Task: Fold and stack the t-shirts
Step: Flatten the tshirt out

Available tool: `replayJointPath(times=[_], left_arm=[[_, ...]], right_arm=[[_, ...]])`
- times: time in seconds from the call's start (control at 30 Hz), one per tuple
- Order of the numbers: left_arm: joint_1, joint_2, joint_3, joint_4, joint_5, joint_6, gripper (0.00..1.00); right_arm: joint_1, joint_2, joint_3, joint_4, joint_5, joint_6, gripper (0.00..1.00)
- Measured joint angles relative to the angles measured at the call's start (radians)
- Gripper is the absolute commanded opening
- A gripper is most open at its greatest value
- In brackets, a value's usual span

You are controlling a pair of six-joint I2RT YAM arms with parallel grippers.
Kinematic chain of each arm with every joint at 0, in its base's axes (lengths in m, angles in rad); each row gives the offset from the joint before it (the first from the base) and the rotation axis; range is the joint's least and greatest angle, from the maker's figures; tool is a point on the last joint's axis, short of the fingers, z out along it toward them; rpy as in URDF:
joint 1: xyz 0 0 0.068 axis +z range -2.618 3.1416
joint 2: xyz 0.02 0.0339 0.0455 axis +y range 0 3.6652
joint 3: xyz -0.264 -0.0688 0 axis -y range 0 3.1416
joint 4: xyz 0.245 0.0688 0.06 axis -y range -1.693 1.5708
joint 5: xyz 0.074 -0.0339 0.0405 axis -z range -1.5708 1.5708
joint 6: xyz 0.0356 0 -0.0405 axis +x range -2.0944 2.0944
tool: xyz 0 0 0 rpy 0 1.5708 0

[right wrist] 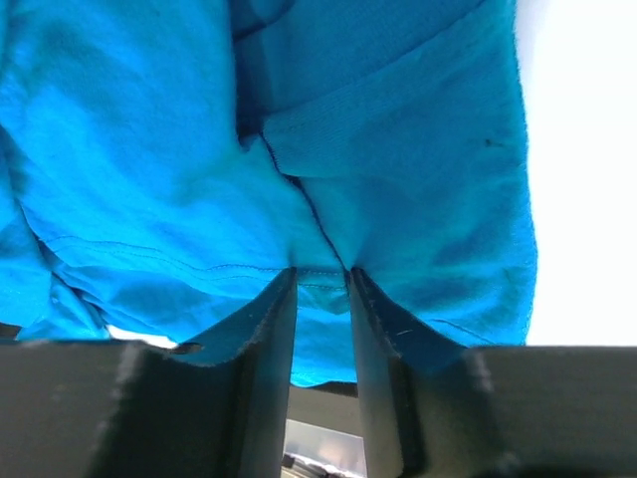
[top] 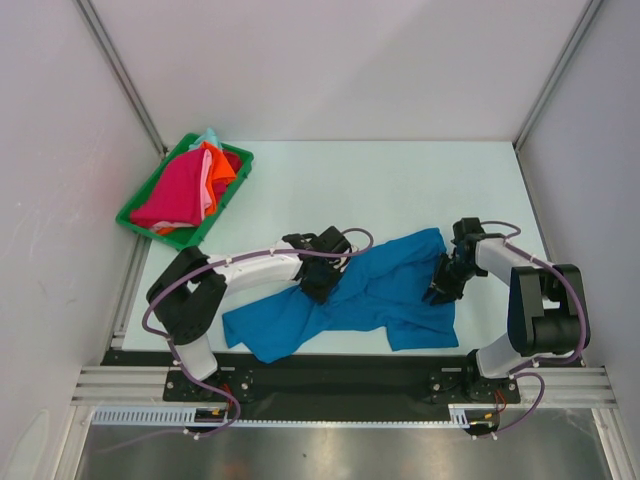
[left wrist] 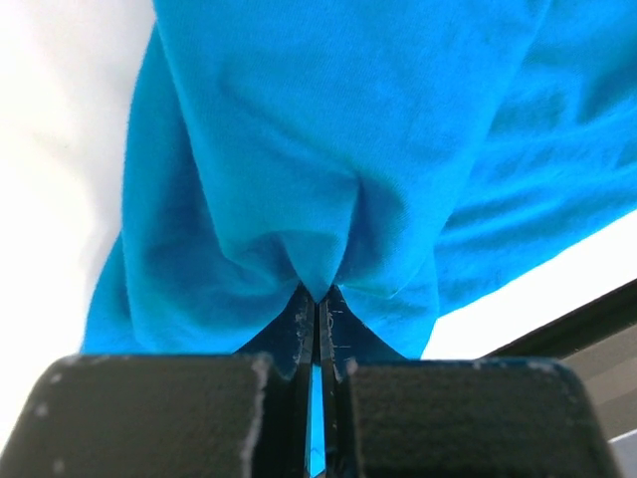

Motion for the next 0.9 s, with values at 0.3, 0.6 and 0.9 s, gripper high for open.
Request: replayJointPath(times=[0.3, 0.6, 0.9], left_arm=[[0.048, -0.033, 0.000, -0.035, -0.046, 0.024, 0.00], [0.174, -0.029, 0.111, -0.090, -0.149, 0.101, 0.04], [0.323, 0.078, 0.341, -0.150, -0.317, 0.082, 0.59]], right_arm=[[0.000, -0.016, 0.003, -0.012, -0.021, 0.014, 0.00], [-0.002, -0.267, 0.275, -0.224, 0.021, 0.009, 0.00], [-0.063, -0.380, 0.362, -0.383, 0.071, -0.016, 0.00]])
